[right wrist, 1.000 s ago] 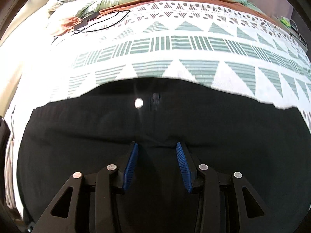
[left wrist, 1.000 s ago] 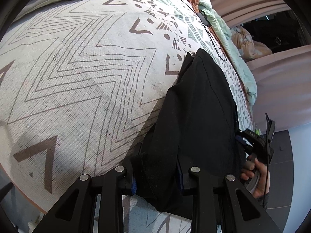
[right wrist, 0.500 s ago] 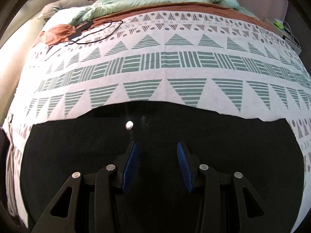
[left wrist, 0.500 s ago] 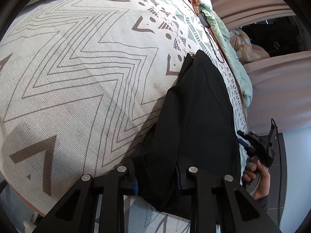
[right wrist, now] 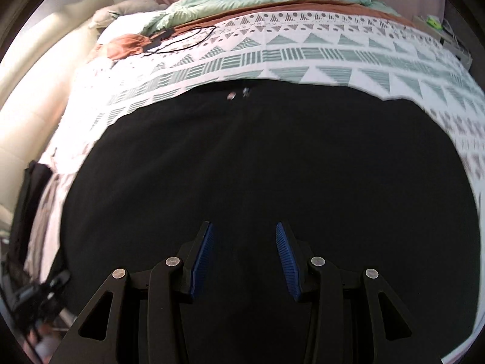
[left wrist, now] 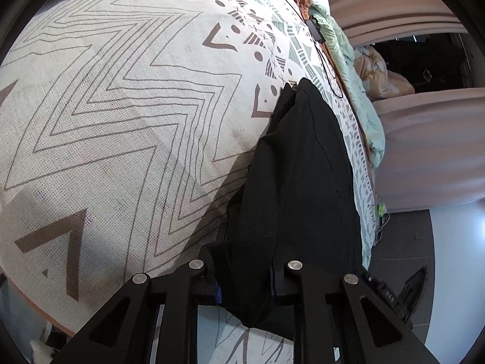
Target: Fold large clothes
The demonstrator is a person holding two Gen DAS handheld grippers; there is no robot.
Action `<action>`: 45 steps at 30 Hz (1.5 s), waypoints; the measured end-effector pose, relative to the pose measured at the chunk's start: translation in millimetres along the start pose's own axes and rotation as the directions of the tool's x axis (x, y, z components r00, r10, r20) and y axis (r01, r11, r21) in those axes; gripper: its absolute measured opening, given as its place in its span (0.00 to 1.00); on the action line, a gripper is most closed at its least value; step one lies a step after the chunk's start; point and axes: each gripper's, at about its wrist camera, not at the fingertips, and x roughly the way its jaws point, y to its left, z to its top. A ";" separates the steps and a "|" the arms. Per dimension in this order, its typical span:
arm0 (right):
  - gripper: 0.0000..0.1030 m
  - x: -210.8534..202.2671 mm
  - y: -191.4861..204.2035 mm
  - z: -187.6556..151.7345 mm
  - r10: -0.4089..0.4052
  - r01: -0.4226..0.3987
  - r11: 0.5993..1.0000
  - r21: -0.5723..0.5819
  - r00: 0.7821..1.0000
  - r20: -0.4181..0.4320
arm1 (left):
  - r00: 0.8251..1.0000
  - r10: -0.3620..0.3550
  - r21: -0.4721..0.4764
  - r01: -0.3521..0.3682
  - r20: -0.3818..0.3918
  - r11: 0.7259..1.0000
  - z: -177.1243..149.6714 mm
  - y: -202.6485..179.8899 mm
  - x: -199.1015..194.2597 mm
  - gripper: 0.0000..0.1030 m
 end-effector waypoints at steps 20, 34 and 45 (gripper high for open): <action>0.43 -23.0 -3.4 -79.4 0.092 -0.091 0.994 0.058 0.996 -0.009 | 0.988 -0.153 0.150 0.148 0.026 0.978 -0.4 -79.5 -40.7 0.15; 0.43 -9.7 -0.2 -119.2 0.086 -0.086 0.995 0.054 0.996 -0.010 | 0.981 -0.195 0.302 0.183 0.010 0.936 -24.1 -153.7 -50.1 0.14; 0.43 -4.4 -11.0 -127.8 0.152 -0.152 0.988 0.029 0.988 0.001 | 0.971 -0.229 0.456 0.237 -0.073 0.858 -66.8 -241.0 -30.9 0.14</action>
